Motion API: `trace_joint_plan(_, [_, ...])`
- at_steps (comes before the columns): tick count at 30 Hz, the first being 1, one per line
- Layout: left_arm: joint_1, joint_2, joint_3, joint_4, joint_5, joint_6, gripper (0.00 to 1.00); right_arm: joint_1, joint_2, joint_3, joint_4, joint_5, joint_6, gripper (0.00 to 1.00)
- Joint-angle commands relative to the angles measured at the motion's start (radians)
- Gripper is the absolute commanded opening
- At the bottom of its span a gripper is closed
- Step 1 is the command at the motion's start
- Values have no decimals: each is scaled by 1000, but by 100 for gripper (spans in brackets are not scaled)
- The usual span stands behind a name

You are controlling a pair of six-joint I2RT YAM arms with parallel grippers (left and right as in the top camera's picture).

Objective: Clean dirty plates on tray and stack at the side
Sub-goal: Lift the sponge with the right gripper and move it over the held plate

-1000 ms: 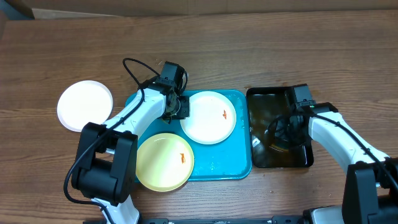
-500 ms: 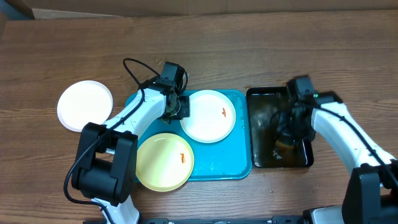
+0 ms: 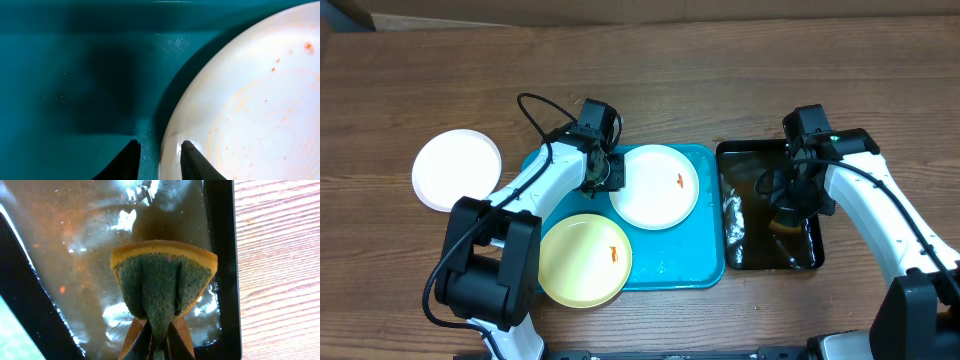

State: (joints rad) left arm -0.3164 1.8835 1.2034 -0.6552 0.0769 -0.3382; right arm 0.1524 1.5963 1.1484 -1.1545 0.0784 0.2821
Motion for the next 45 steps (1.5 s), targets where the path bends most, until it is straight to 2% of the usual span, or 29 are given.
trace_joint_plan(1, [2,13,15,-3,-3,1,30,6,-8,17,4,10,-22,4])
trace_joint_plan(6, [2,13,10,-14,3,-26,30,11,-8,17,5,-14,-21,4])
trace_joint_plan(12, [2,13,10,-24,2,-26,12,57,-8,17,37,-11,-22,4])
trace_joint_plan(15, [2,13,10,-25,2,-26,4,89,-8,17,42,66,-22,4])
trace_joint_plan(18, [2,13,10,-32,3,-26,4,109,-8,17,42,111,-22,4])
trace_joint_plan(21, [2,13,10,-53,3,-25,14,114,-8,17,42,112,-22,4])
trace_joint_plan(23, [2,13,10,-63,6,-25,17,117,-8,17,42,111,-21,4])
trace_joint_plan(28, [2,13,10,-79,55,-25,4,122,-8,17,41,108,-21,4])
trace_joint_plan(34, [2,13,10,-96,54,-25,4,122,-8,31,29,101,-21,4])
trace_joint_plan(38, [2,13,10,-98,55,-25,15,122,-8,63,6,104,-22,4])
trace_joint_plan(40, [2,13,10,-94,54,-25,16,122,-8,78,-4,104,-25,4])
trace_joint_plan(42, [2,13,10,-89,55,-25,13,122,-8,84,-3,105,-29,4])
trace_joint_plan(44, [2,13,10,-84,55,-26,4,122,-8,85,-2,105,-33,4])
trace_joint_plan(45, [2,13,10,-84,55,-30,4,122,-8,85,-1,104,-45,4])
